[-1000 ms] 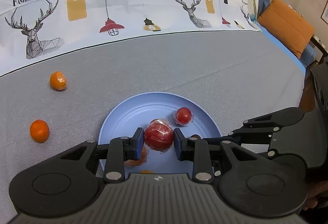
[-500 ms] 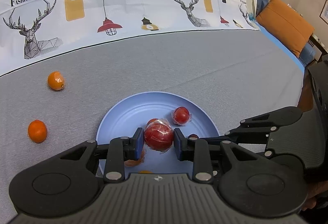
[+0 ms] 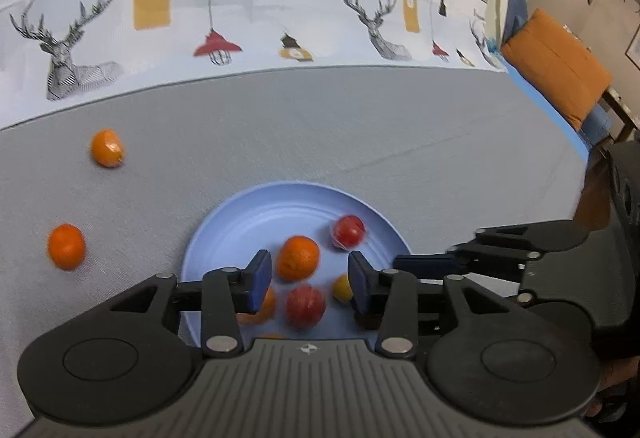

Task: Organize fruits
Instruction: 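Open the left tool releasing the red fruit while the right tool releases the date into the plate, then move the left tool to a mandarin while the right tool moves to an orange fruit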

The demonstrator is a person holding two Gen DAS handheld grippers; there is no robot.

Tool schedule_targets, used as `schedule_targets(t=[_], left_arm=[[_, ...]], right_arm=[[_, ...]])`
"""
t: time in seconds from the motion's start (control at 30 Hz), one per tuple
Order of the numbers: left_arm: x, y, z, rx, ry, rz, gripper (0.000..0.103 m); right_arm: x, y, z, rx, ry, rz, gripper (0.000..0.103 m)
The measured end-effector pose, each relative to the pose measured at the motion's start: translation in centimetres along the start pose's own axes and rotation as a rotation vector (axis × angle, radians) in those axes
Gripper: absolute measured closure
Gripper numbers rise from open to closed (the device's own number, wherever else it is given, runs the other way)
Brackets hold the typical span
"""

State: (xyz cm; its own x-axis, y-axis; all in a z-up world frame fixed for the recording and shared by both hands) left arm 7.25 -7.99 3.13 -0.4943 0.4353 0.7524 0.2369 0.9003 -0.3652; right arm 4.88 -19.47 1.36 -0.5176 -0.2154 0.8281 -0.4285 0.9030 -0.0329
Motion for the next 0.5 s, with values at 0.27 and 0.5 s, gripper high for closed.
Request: schedule_targets(t=[0.27,0.5], left_arm=[[0.5,1.5,-1.0,0.068,-0.030,-0.053,0.066],[1.5,6.5,-2.8,0.258,-0.057,-0.197,0.089]], right_arm=[[0.3,-1.2,0.0,-0.052,-0.028,0.053,0.058],[0.6,-1.7,-0.1,-0.075,-0.057,0.094,0.058]])
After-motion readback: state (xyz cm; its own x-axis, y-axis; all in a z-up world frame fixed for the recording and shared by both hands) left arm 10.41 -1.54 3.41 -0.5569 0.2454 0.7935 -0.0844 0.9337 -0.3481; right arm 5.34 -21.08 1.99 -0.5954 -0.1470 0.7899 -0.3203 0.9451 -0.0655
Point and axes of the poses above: each gripper's, at about its wrist camera, not at the fingertips, and x roughly against the way its jaws point, y to its left, z to its underside, the point moved 3 cm from there along -x, roughly the way its jaws point, and after that the axes turned 13 degrees about x, right-handed, at the moved point
